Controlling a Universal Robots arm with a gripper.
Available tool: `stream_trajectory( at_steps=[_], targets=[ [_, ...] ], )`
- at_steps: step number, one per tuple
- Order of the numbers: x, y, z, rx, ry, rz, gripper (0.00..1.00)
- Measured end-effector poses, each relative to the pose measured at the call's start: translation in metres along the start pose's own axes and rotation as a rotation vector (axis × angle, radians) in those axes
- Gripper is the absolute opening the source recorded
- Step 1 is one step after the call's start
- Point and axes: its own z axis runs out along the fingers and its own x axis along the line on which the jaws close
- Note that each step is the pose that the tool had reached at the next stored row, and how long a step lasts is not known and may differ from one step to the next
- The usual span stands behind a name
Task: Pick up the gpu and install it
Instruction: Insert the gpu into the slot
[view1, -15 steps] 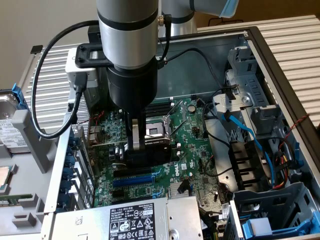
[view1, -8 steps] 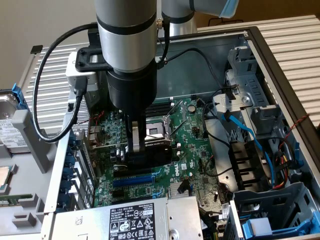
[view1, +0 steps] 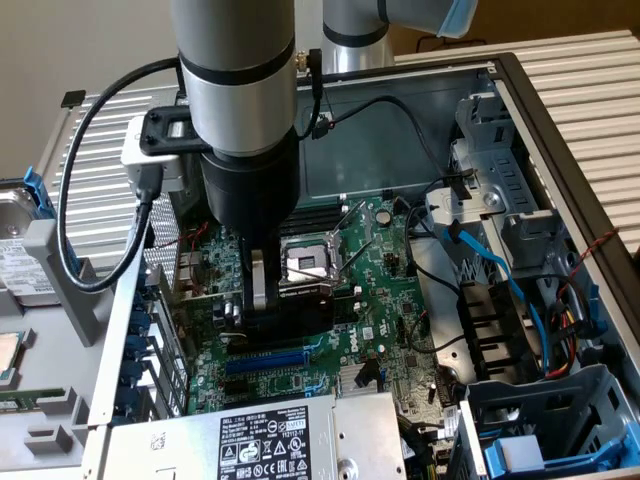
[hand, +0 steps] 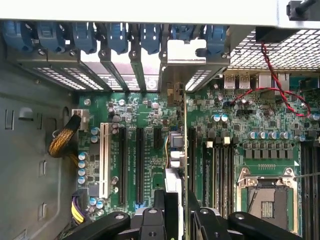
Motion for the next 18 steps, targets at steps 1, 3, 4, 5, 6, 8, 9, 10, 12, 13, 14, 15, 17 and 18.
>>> stream_trajectory(
  at_steps=[1, 3, 4, 5, 6, 8, 9, 10, 12, 13, 14, 15, 17, 18],
  targets=[
    [0.000, 0.0011, 0.0016, 0.0006, -0.0001, 0.001, 0.27],
    [-0.001, 0.0023, 0.0053, 0.0011, -0.0001, 0.004, 0.27],
    [-0.001, 0.0027, 0.0072, 0.0015, -0.0002, 0.005, 0.27],
    [-0.001, 0.0030, 0.0090, 0.0017, -0.0002, 0.006, 0.27],
    [-0.001, 0.0033, 0.0106, 0.0022, -0.0003, 0.007, 0.27],
    [-0.001, 0.0033, 0.0118, 0.0026, -0.0002, 0.008, 0.27],
    [-0.001, 0.0033, 0.0118, 0.0026, -0.0002, 0.008, 0.27],
    [-0.001, 0.0034, 0.0119, 0.0027, -0.0002, 0.008, 0.27],
    [-0.001, 0.0038, 0.0122, 0.0027, -0.0002, 0.009, 0.27],
    [-0.001, 0.0040, 0.0127, 0.0028, 0.0001, 0.010, 0.27],
    [-0.001, 0.0040, 0.0130, 0.0028, 0.0017, 0.010, 0.27],
    [-0.001, 0.0041, 0.0132, 0.0028, 0.0043, 0.011, 0.27],
    [-0.001, 0.0041, 0.0135, 0.0029, 0.0105, 0.011, 0.27],
    [-0.001, 0.0041, 0.0136, 0.0030, 0.0133, 0.011, 0.27]
  ],
)
